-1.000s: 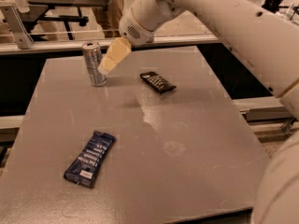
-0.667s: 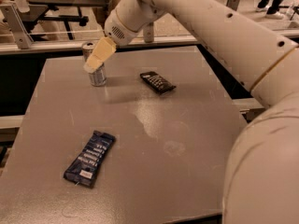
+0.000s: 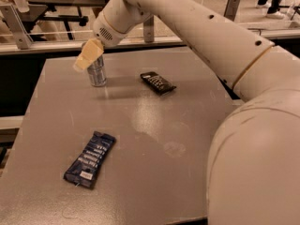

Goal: Knock redbull can over

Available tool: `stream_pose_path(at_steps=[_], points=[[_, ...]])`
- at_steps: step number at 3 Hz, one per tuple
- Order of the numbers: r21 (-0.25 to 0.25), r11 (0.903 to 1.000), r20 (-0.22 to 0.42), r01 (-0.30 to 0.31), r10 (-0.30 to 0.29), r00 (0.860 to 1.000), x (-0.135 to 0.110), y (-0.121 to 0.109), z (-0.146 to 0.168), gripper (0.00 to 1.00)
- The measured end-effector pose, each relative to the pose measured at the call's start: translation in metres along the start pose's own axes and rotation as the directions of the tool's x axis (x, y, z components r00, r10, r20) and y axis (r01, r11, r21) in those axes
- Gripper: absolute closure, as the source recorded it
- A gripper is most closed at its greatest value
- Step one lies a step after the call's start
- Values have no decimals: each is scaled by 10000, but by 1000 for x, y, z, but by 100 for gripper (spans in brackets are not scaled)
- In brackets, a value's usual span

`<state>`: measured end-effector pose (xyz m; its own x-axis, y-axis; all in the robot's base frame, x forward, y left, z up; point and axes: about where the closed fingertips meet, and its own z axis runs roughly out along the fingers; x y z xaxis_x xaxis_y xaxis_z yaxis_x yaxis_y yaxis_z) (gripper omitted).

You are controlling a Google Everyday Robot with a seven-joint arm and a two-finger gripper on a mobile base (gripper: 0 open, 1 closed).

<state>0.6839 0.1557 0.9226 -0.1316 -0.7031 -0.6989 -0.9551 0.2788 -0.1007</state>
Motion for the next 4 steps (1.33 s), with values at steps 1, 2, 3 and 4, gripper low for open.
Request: stream_pose_path(at_steps=[1, 2, 3, 4], points=[[-183, 9998, 54, 90, -89, 9999, -2, 6, 0, 49], [-269, 9994, 98, 197, -194, 9998, -3, 9, -7, 71], [-403, 9866, -673, 1579, -1604, 9848, -13, 22, -50, 100], [-1315, 9457, -2212, 2971, -3201, 9212, 5, 48, -74, 100]])
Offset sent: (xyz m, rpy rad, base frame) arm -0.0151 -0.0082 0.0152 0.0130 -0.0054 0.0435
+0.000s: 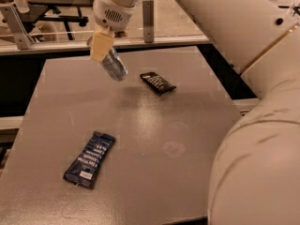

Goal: Knock redbull can over

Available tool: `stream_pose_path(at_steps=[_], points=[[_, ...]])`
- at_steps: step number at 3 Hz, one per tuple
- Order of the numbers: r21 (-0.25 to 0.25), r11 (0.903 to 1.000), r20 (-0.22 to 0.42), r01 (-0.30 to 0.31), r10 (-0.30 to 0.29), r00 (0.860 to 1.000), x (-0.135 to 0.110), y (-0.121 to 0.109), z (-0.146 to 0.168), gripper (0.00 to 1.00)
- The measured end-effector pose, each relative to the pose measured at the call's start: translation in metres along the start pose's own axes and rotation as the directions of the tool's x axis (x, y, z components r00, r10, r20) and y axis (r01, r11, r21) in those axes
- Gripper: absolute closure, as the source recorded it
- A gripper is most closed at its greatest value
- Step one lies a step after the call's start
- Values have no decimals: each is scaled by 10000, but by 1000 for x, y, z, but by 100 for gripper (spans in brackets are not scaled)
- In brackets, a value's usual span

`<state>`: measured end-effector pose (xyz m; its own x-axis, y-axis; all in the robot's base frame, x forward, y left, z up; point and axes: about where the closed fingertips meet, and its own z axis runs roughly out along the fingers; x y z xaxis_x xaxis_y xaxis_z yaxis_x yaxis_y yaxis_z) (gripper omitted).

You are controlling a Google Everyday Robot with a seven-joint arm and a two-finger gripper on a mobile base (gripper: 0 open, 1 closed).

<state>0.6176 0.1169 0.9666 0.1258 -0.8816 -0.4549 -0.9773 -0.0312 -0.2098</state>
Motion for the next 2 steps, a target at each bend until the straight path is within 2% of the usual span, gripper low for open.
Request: stream_pose_path(at_steps=[1, 2], points=[[-712, 9950, -1003, 707, -777, 9919, 15, 18, 6, 100], [-1571, 9799, -1857, 1232, -1518, 9708, 31, 31, 22, 76]])
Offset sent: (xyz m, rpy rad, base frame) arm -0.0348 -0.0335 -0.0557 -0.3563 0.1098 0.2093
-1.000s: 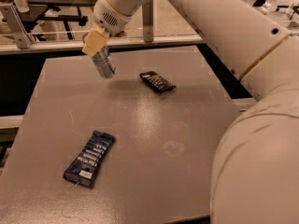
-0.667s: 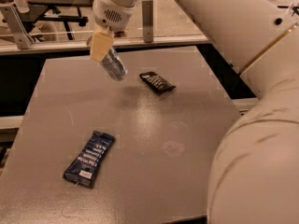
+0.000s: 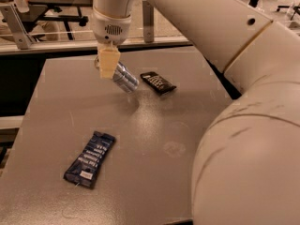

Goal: Knock redbull can over

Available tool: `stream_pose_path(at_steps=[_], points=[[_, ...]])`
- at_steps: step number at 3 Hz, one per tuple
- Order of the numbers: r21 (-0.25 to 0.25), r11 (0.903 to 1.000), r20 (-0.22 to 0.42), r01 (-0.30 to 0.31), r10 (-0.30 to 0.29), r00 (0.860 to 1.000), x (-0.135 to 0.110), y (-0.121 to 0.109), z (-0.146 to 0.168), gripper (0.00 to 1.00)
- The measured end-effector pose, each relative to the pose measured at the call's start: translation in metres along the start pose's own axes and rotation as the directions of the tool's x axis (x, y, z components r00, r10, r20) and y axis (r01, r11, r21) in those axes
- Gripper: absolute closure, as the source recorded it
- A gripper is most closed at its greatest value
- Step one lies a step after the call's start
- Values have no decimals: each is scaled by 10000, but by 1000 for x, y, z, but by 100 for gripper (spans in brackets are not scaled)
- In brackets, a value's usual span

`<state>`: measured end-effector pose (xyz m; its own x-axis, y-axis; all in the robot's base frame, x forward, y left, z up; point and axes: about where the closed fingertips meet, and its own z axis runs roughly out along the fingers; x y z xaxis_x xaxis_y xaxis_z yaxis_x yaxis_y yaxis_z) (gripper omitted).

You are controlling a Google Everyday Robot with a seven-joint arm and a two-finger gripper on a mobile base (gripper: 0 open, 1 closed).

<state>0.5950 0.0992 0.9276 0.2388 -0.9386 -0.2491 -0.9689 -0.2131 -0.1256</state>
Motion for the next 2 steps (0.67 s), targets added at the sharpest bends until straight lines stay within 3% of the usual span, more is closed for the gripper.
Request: stream_pose_path(at_steps=[1, 2], points=[[-412, 9976, -657, 562, -588, 9961, 0, 5, 14, 44], [-606, 9940, -953, 911, -967, 9907, -2, 8, 22, 21]])
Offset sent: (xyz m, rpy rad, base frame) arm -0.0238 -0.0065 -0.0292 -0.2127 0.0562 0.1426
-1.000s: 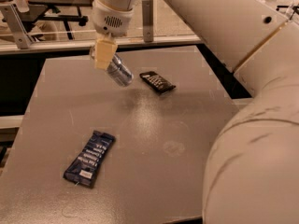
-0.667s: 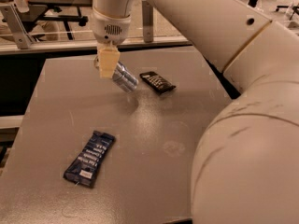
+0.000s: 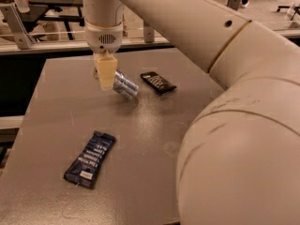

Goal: Knock redbull can over

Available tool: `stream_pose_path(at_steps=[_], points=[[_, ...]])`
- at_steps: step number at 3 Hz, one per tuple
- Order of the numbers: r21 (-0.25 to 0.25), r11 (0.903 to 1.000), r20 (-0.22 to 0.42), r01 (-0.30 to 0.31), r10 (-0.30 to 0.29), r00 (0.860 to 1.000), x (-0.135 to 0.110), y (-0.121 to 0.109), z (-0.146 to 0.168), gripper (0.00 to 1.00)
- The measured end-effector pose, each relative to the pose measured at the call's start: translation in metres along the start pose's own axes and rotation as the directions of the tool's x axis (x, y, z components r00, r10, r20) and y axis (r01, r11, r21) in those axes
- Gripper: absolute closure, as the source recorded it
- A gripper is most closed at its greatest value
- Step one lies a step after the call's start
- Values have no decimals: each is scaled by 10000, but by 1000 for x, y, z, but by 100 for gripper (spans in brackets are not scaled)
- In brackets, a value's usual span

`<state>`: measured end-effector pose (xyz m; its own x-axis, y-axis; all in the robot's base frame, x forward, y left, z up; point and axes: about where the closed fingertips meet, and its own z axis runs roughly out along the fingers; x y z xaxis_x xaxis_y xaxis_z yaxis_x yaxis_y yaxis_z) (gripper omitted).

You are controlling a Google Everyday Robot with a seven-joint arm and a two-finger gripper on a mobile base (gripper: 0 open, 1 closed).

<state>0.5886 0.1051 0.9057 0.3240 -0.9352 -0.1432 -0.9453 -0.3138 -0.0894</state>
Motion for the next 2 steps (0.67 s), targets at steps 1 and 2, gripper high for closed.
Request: stream_pose_path(at_steps=[1, 2], points=[[-276, 9985, -172, 468, -473, 9987, -7, 8, 21, 0], [-107, 9988, -80, 478, -478, 9988, -9, 3, 23, 0]])
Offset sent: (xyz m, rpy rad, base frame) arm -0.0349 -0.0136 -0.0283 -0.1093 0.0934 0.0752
